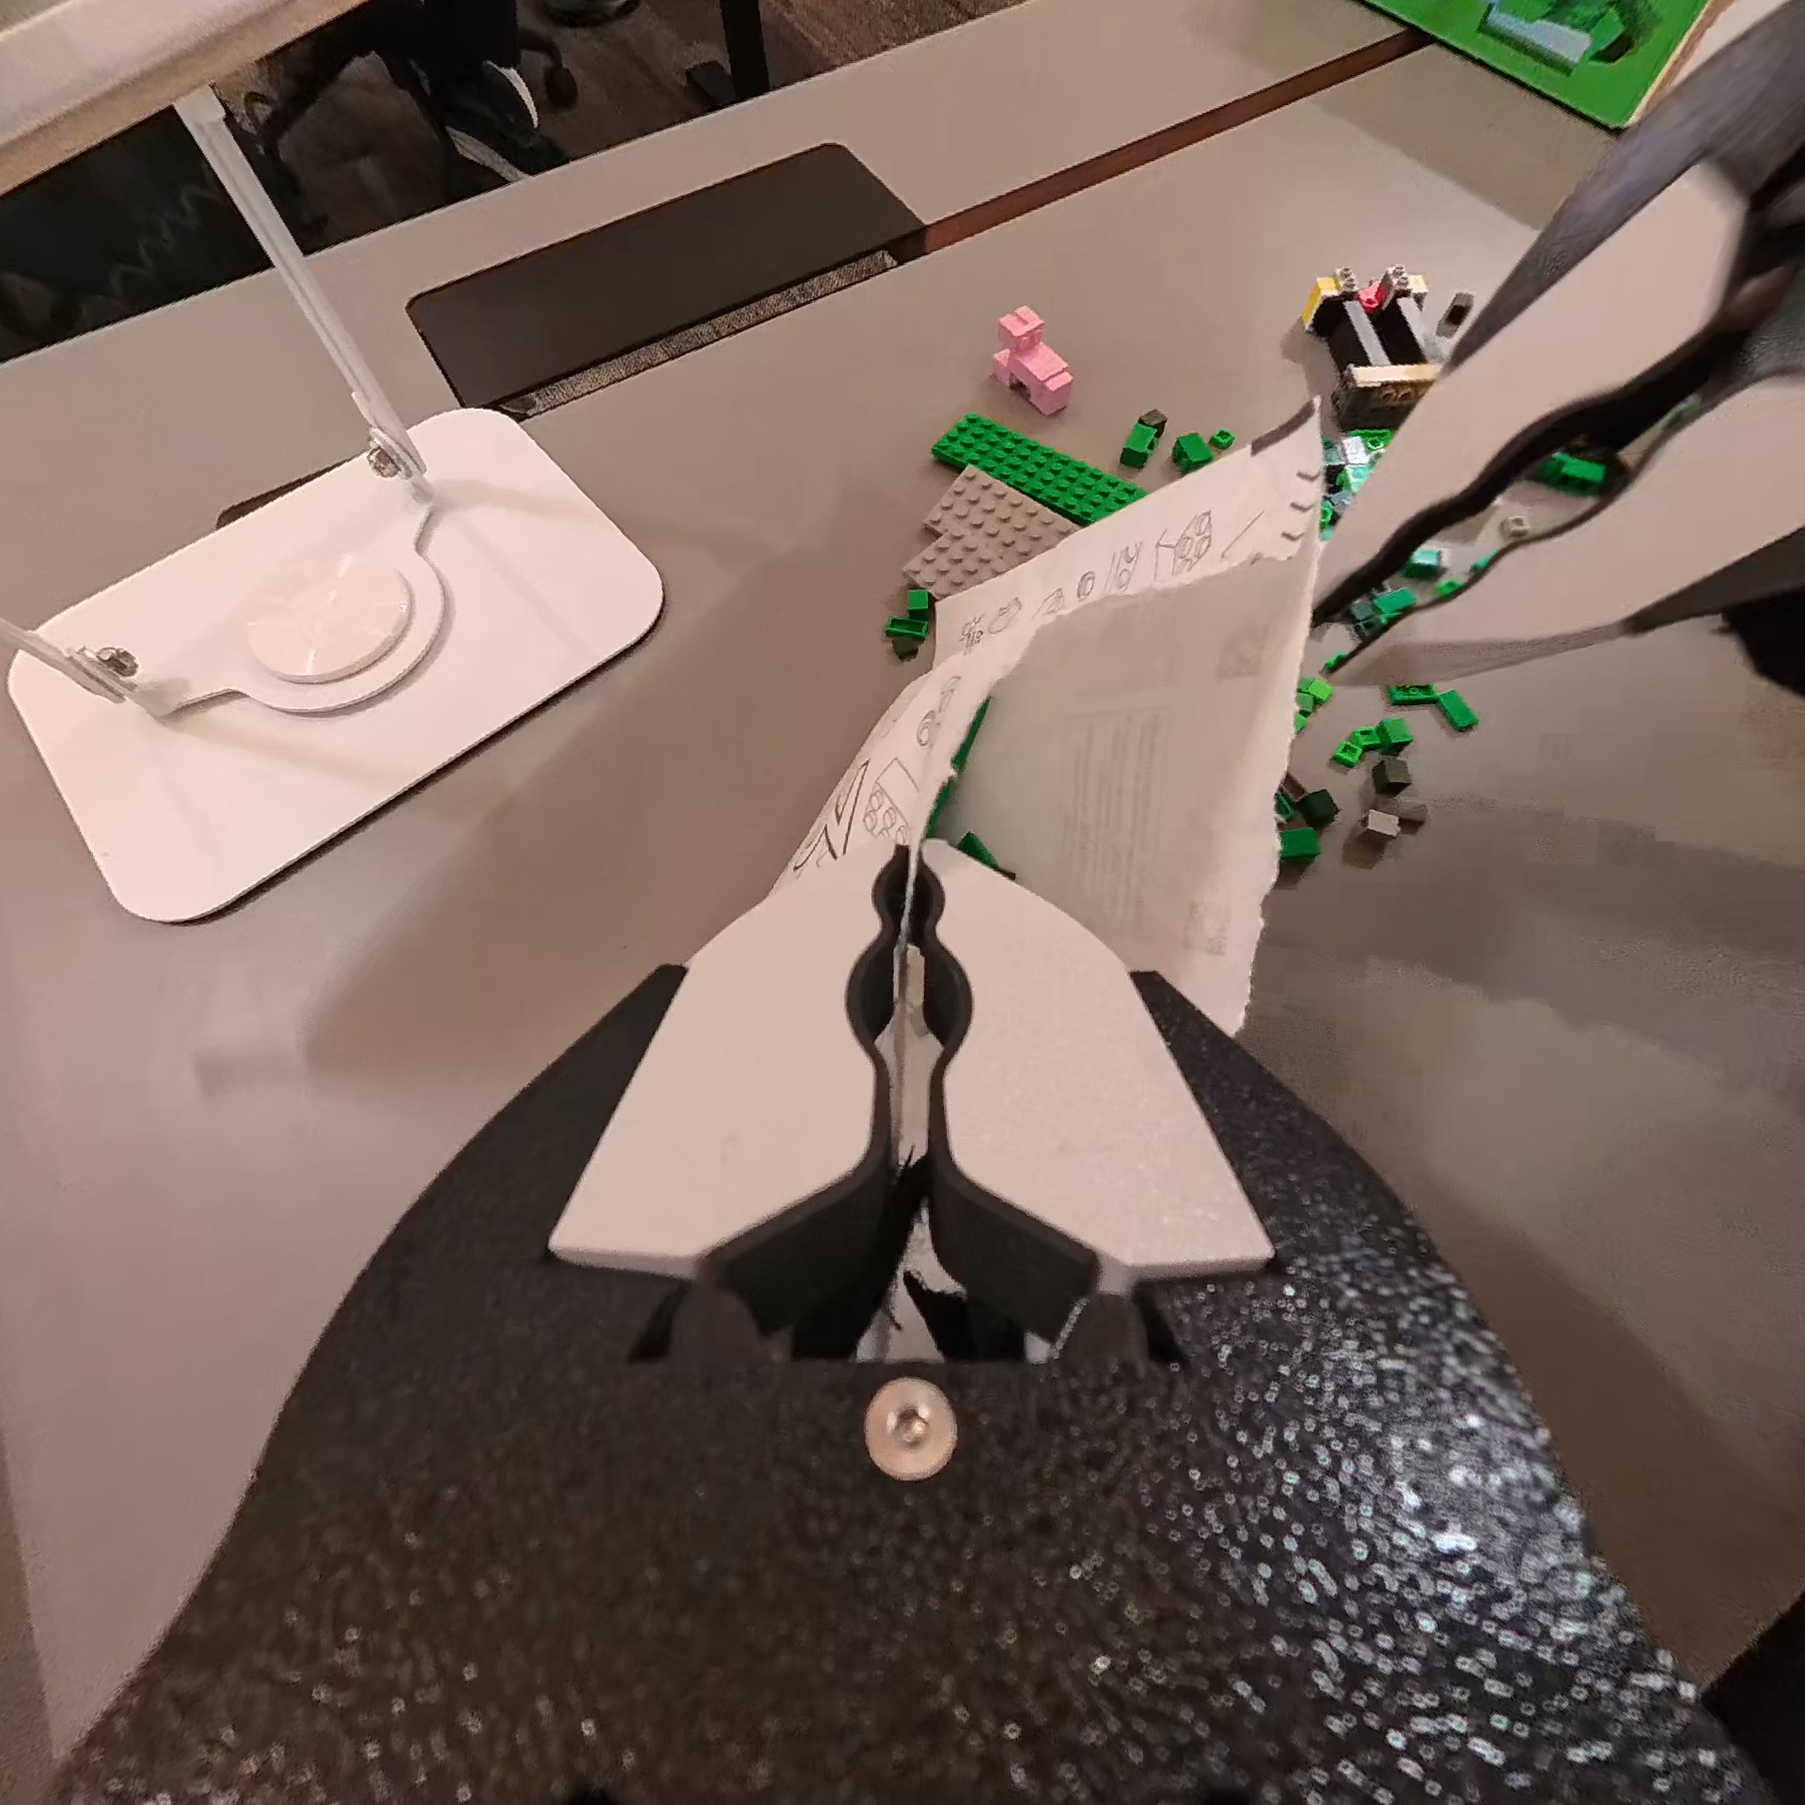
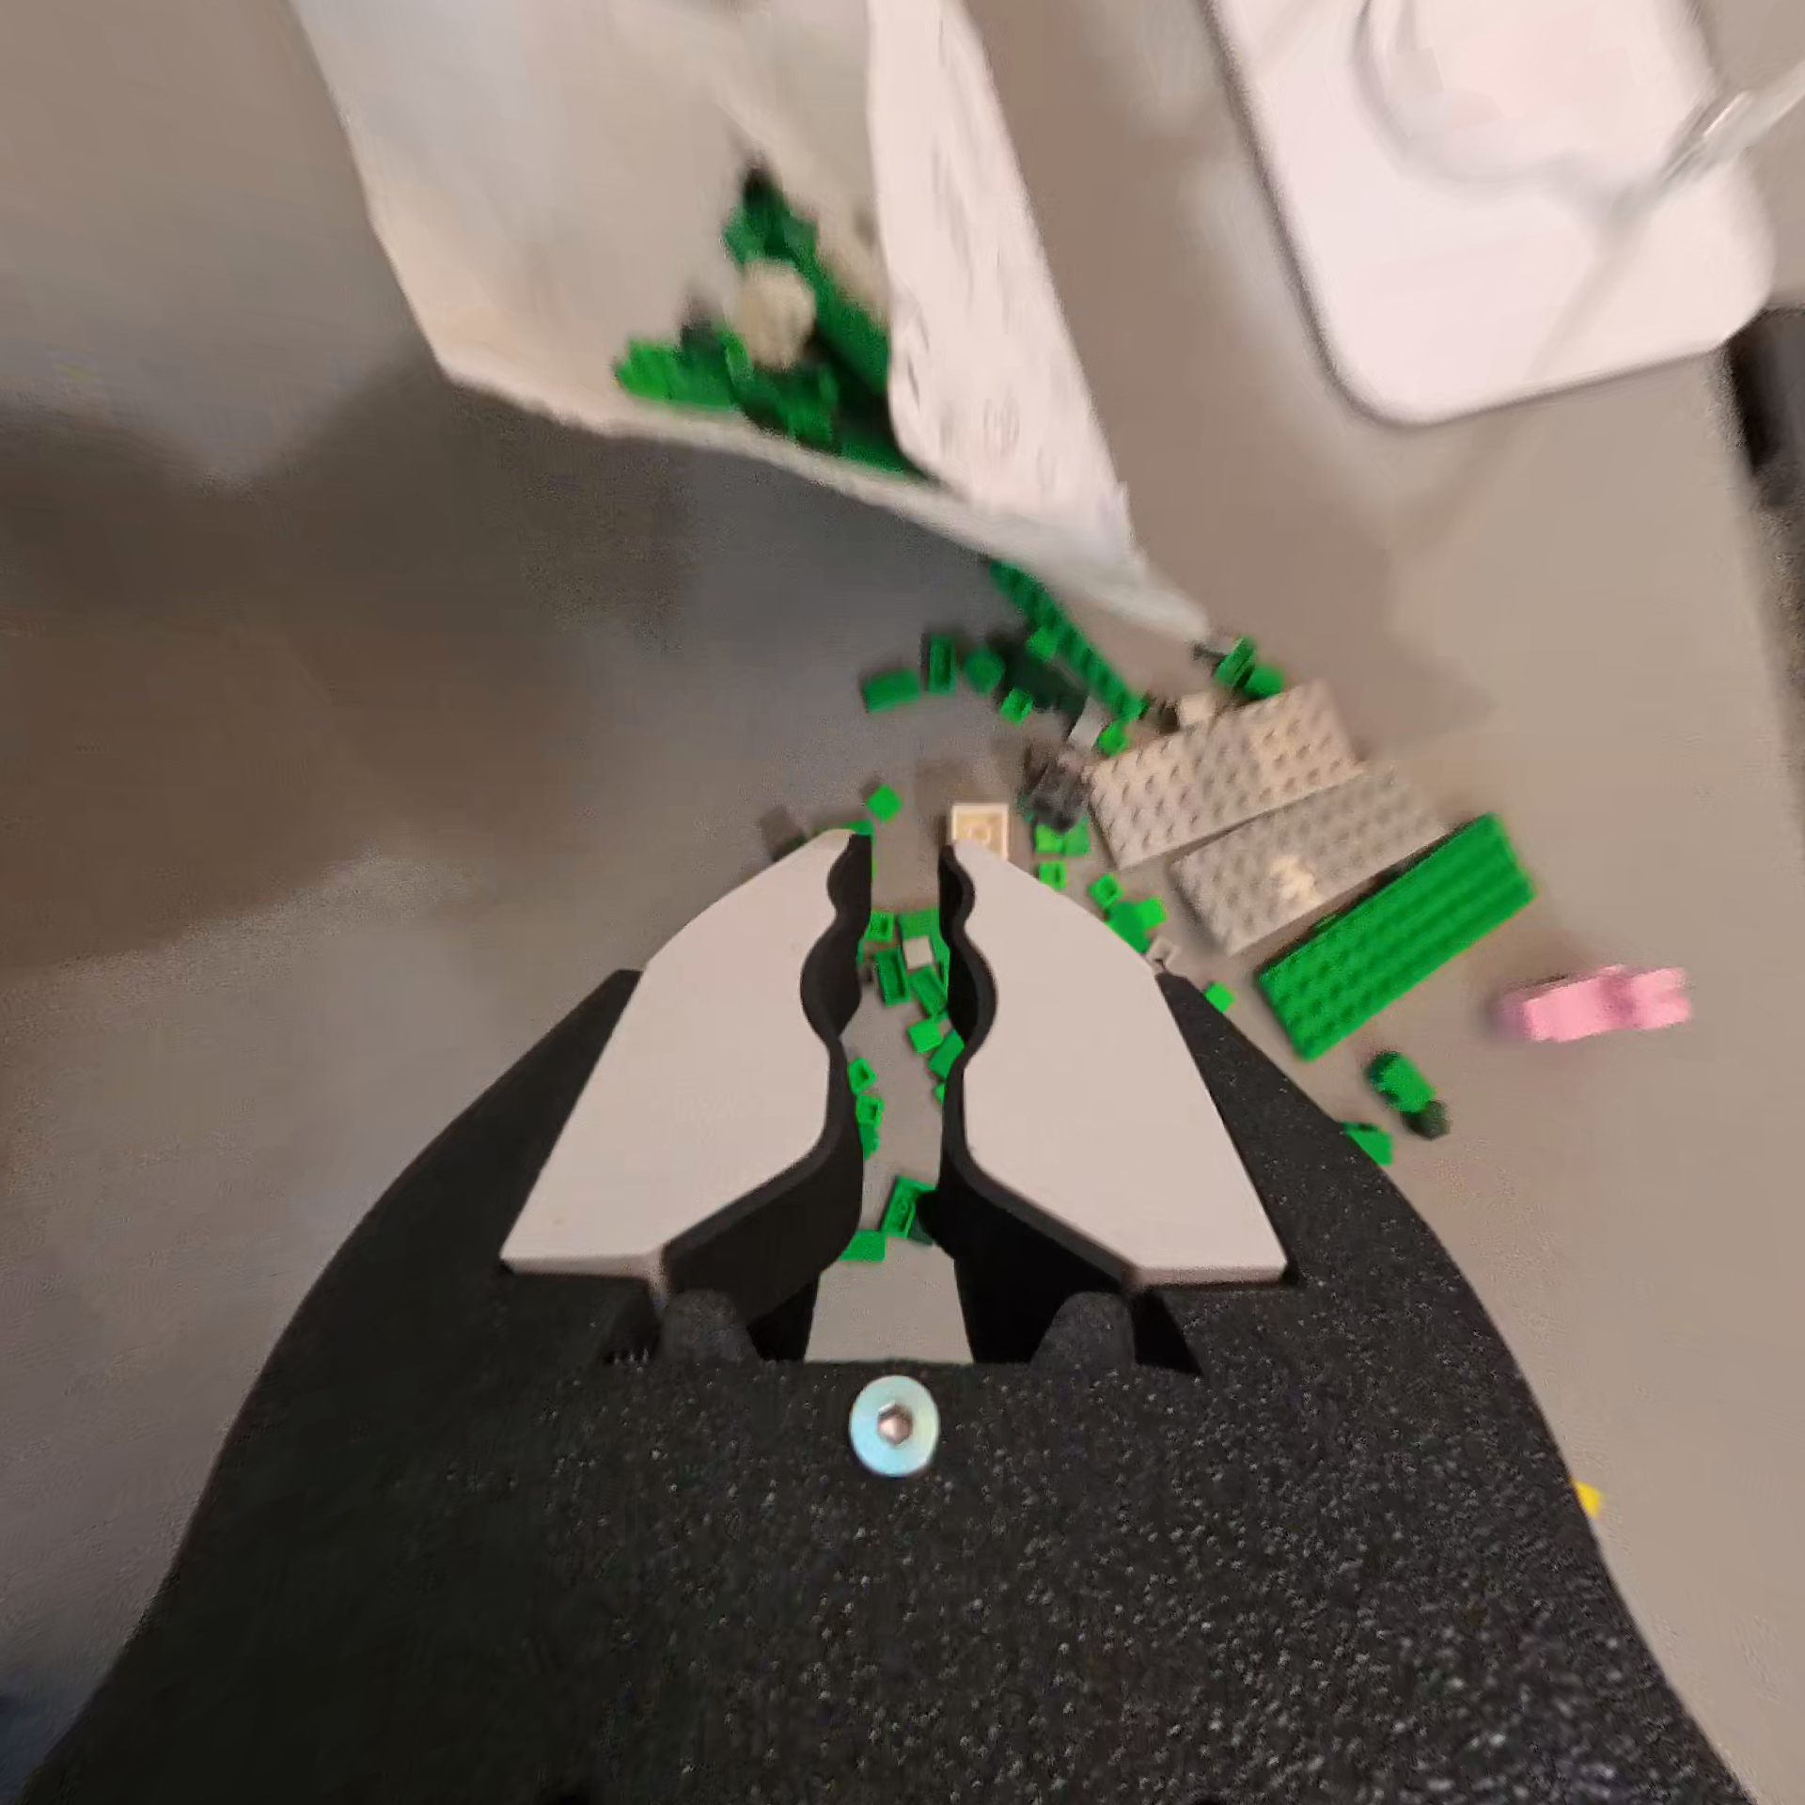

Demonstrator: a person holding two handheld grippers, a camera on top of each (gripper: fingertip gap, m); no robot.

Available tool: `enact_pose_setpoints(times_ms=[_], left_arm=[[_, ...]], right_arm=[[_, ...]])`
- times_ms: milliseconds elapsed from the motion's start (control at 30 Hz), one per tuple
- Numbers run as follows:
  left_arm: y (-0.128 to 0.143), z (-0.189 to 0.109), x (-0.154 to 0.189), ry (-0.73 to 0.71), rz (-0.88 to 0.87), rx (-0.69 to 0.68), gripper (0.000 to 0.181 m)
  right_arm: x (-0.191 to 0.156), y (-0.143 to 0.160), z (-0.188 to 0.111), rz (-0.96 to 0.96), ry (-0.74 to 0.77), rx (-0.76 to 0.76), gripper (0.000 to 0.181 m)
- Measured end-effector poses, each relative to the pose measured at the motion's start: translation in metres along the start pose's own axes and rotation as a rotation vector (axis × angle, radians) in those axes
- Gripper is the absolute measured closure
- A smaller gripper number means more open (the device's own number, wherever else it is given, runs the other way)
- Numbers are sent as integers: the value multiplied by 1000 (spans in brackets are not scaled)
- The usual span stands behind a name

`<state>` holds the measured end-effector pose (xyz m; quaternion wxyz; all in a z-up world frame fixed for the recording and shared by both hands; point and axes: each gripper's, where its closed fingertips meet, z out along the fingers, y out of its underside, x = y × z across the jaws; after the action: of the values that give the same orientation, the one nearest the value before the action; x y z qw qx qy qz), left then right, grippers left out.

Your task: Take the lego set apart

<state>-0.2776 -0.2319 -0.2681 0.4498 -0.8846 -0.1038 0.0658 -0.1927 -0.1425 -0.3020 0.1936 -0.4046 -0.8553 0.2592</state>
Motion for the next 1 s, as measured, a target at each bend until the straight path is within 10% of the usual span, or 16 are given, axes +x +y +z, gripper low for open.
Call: enact_pose_setpoints(times_ms=[300,1000], left_arm=[[2,5,5,12,16,-18,181],[2,6,6,23,15,-20,181]], right_arm=[[-2,50,65,-85,-72,-253,177],[-9,42,62,-91,-159,-148,181]])
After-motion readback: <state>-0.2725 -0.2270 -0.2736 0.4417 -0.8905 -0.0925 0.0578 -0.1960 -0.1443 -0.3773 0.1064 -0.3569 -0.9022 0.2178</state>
